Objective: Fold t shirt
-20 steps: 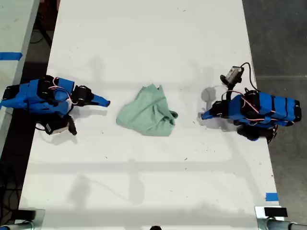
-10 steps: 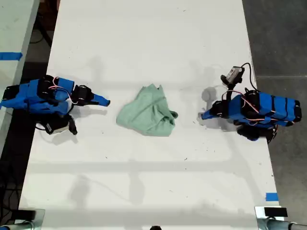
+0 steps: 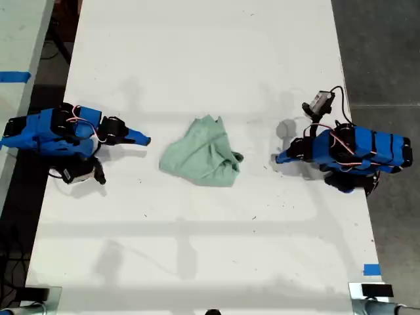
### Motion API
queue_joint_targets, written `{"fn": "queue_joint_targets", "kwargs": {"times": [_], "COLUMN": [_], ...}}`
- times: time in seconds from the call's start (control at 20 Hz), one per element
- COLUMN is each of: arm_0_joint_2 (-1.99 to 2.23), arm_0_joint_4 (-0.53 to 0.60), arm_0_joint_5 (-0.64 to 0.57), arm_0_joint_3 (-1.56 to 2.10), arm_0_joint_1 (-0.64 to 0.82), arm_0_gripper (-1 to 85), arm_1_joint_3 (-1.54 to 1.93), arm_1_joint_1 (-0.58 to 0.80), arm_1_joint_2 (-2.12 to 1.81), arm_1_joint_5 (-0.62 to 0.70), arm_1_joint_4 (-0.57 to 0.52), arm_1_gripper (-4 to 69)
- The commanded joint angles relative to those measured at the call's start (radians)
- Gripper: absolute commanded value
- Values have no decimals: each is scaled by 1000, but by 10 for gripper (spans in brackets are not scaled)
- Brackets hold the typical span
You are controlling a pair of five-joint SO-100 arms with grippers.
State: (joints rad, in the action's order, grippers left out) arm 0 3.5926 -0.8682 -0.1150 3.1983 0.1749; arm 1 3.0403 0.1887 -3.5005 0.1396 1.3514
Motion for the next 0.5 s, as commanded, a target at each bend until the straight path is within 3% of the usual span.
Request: {"fn": "queue_joint_targets", "kwargs": {"times": [0.0, 0.45], "arm_0_joint_2": [6, 6], "arm_0_joint_4": [-12, -14], "arm_0_joint_5": [15, 15], "arm_0_joint_3": [8, 8], "arm_0_joint_1": [12, 15], "arm_0_gripper": [-1, -1], "arm_1_joint_3": [41, 44], "arm_1_joint_1": [11, 14], "arm_1_joint_2": [-9, -9], "arm_1_joint_5": [-12, -20], "arm_1_joint_4": [8, 9], "arm_1_gripper": [23, 23]}}
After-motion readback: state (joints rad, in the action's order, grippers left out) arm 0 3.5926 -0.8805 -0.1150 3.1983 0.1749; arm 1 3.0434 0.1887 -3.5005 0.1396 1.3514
